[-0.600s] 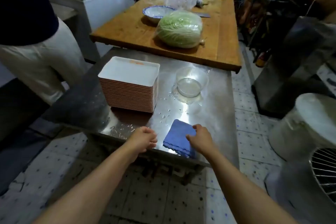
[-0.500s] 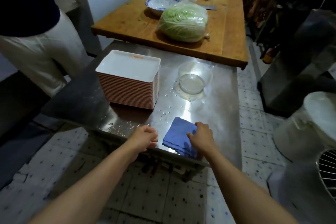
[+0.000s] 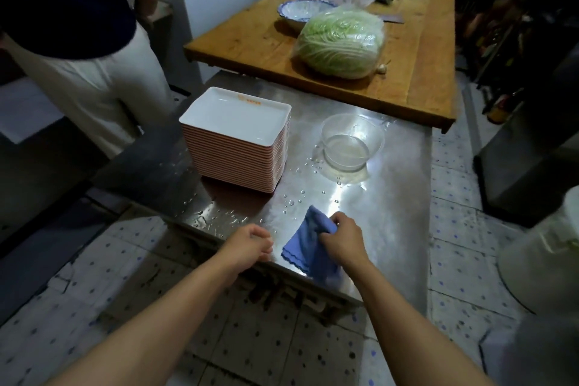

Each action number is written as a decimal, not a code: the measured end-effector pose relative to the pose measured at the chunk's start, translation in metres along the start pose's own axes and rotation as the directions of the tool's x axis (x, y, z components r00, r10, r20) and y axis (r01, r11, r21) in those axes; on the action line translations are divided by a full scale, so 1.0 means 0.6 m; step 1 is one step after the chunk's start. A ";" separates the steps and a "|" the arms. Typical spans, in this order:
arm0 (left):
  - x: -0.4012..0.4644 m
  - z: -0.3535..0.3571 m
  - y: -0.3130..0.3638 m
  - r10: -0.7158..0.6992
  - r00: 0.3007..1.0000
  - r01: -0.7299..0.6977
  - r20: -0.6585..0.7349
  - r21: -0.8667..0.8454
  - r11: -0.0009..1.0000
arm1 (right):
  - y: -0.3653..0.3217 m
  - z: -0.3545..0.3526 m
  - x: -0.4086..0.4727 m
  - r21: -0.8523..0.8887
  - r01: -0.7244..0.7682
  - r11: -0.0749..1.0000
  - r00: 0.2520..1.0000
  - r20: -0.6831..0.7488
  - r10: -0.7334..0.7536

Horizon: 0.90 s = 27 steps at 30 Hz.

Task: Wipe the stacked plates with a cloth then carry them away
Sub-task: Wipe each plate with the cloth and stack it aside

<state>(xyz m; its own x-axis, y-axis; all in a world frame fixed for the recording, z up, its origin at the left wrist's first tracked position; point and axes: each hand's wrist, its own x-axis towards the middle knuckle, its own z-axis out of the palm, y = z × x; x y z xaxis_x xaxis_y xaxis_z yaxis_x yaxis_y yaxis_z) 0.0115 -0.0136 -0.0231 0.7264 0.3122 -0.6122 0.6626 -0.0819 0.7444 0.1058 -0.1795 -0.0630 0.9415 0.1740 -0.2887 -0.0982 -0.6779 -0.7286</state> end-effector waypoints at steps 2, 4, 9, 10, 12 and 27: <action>-0.008 -0.011 0.008 0.014 1.000 -0.014 -0.025 -0.014 1.000 | -0.036 -0.015 -0.015 0.164 0.042 0.986 0.999 0.017 -0.046; -0.013 -0.024 0.017 0.048 0.998 -0.049 -0.043 -0.035 0.998 | -0.076 -0.032 -0.031 0.307 0.092 0.947 0.991 0.068 -0.119; -0.025 -0.075 0.053 0.023 0.998 -0.002 0.051 -0.381 0.925 | -0.176 -0.056 -0.062 0.545 0.157 0.823 0.909 0.247 -0.337; -0.030 -0.089 0.059 0.012 0.993 0.045 0.117 -0.473 0.880 | -0.193 -0.056 -0.064 0.564 0.161 0.810 0.894 0.266 -0.362; -0.036 -0.115 0.064 0.028 0.984 0.077 0.175 -0.562 0.824 | -0.222 -0.044 -0.064 0.552 0.173 0.816 0.886 0.276 -0.374; 0.106 -0.320 0.156 0.605 0.795 -0.588 -0.030 0.202 0.783 | -0.373 0.064 0.002 -0.184 0.330 0.926 0.942 -0.004 -0.336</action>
<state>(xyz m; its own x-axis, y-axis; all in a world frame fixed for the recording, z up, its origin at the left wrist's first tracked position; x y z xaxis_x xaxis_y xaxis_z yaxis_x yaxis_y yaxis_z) 0.0847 0.1806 0.0586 0.9736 0.2267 -0.0285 0.1282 -0.4389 0.8893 0.1162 -0.0001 0.0757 0.9208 0.3894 -0.0246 0.2793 -0.7019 -0.6552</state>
